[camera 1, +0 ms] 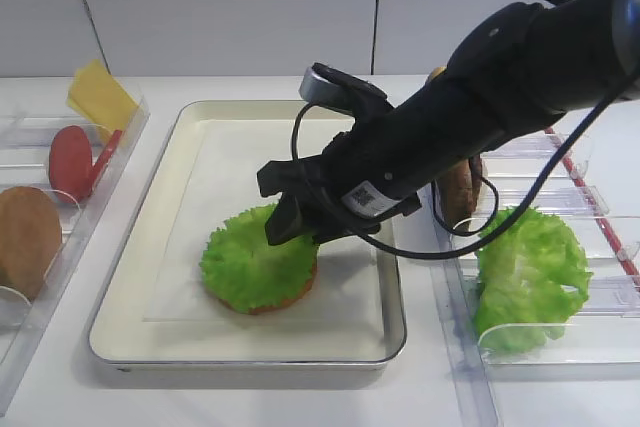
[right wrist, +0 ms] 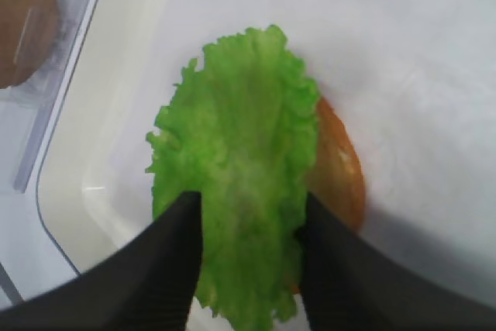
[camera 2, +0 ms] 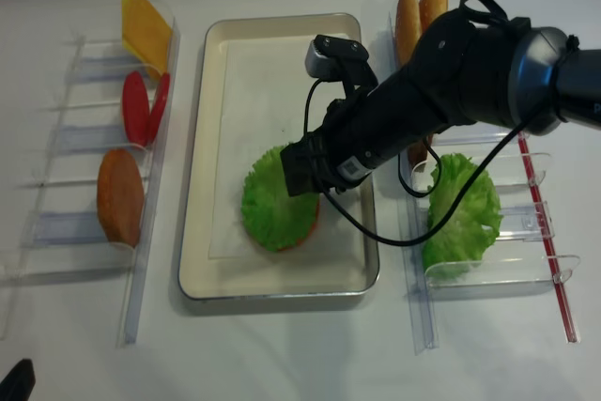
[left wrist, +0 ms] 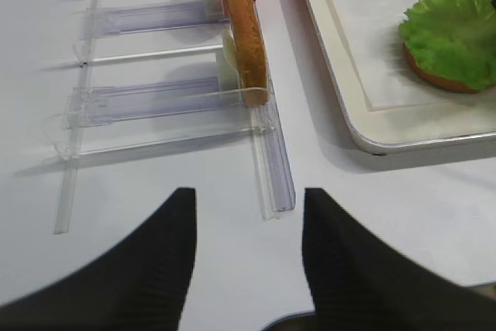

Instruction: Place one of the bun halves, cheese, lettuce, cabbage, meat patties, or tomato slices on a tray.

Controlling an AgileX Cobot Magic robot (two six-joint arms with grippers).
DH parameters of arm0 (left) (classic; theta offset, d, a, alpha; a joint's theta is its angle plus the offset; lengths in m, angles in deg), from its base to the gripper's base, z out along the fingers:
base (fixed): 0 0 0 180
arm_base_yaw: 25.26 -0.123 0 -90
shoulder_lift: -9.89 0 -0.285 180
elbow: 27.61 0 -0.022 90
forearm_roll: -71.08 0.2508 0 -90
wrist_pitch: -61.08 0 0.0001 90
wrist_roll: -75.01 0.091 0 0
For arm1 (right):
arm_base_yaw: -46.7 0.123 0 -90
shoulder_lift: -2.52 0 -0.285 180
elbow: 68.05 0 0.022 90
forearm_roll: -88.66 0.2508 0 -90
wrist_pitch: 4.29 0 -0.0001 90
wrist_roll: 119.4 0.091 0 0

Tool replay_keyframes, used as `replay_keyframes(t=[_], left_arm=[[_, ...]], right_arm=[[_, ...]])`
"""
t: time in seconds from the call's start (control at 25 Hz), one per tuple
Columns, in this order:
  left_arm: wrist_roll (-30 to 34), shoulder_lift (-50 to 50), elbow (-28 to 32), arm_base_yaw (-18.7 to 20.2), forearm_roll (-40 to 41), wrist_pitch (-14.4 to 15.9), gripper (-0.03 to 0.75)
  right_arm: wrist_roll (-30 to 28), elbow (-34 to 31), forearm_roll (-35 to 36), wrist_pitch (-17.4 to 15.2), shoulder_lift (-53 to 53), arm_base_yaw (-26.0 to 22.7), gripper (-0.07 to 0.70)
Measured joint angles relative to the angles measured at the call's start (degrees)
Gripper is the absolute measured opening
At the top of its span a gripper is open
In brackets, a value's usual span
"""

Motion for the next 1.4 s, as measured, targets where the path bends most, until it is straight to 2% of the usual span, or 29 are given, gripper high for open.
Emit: replay_keyframes(t=[0.08, 0.2, 0.32, 0.44, 0.56, 0.76, 1.12, 1.2, 1.4], left_arm=[[0.0, 0.0, 0.0, 0.0, 0.0, 0.0, 0.298], [0.0, 0.0, 0.0, 0.0, 0.0, 0.0, 0.298], [0.0, 0.0, 0.0, 0.0, 0.0, 0.0, 0.298], [0.0, 0.0, 0.0, 0.0, 0.0, 0.0, 0.298], [0.0, 0.0, 0.0, 0.0, 0.0, 0.0, 0.298], [0.0, 0.0, 0.0, 0.0, 0.0, 0.0, 0.298], [0.0, 0.0, 0.0, 0.0, 0.0, 0.0, 0.298], [0.0, 0.0, 0.0, 0.0, 0.0, 0.0, 0.298], [0.0, 0.0, 0.0, 0.0, 0.0, 0.0, 0.298]], right_arm=[[0.0, 0.0, -1.07, -0.34, 0.0, 0.0, 0.389], [0.9, 0.0, -4.67, -0.83, 0.0, 0.0, 0.425], [6.49, 1.5, -12.42, -1.72, 0.0, 0.0, 0.433], [12.89, 4.37, -20.88, -4.18, -0.69, 0.0, 0.435], [18.67, 7.81, -28.42, -8.45, -1.58, 0.0, 0.435], [25.6, 12.96, -36.87, -17.77, -2.2, 0.0, 0.435], [30.67, 19.54, -41.11, -30.54, -2.25, 0.0, 0.437], [31.82, 19.79, -42.59, -31.92, -2.33, 0.0, 0.436], [32.79, 19.79, -43.54, -32.4, -4.1, 0.0, 0.418]])
